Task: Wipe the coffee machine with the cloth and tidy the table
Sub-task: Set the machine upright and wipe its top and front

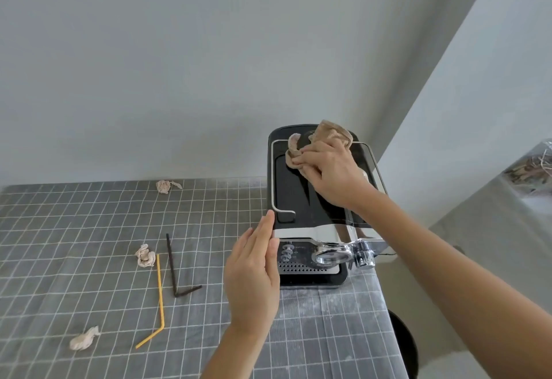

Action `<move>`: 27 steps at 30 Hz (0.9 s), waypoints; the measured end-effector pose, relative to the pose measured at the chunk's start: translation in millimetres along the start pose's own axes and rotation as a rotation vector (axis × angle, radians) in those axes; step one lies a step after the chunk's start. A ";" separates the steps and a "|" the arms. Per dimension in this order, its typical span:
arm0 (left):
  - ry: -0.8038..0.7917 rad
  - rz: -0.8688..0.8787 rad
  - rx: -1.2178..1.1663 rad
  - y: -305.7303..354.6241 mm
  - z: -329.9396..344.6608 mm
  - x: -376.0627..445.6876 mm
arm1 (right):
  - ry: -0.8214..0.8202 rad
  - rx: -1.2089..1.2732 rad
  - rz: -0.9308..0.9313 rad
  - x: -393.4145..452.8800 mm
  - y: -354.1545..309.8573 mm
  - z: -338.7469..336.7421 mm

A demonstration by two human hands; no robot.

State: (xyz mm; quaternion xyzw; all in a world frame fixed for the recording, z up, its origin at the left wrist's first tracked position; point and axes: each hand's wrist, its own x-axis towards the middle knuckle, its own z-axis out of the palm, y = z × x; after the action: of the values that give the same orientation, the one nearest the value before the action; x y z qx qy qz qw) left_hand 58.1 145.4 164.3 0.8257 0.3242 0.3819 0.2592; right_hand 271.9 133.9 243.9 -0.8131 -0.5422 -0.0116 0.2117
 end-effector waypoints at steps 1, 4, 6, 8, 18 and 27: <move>0.001 -0.001 0.004 0.5 -0.2 -0.3 | -0.002 -0.007 -0.012 -6.6 -4.3 -1.5; -0.015 -0.013 0.001 1.0 -1.4 -0.7 | 0.044 -0.026 -0.068 -28.0 -12.7 -4.3; -0.028 -0.019 0.005 1.2 -1.9 -0.8 | 0.054 -0.019 -0.094 -45.6 -17.1 -4.6; -0.037 -0.023 0.014 1.7 -2.4 -0.8 | 0.064 -0.016 -0.105 -65.4 -24.3 -7.5; -0.046 -0.045 -0.002 5.3 -6.0 1.8 | -0.114 0.364 0.252 -80.1 -31.7 -94.7; -0.048 -0.076 -0.013 7.9 -6.6 1.3 | -0.028 0.159 0.104 25.0 -38.6 -27.8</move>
State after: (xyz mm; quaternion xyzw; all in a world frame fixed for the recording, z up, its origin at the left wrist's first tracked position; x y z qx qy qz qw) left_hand 56.1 142.3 174.0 0.8200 0.3464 0.3540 0.2866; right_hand 253.9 158.3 288.2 -0.8208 -0.5014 0.0538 0.2683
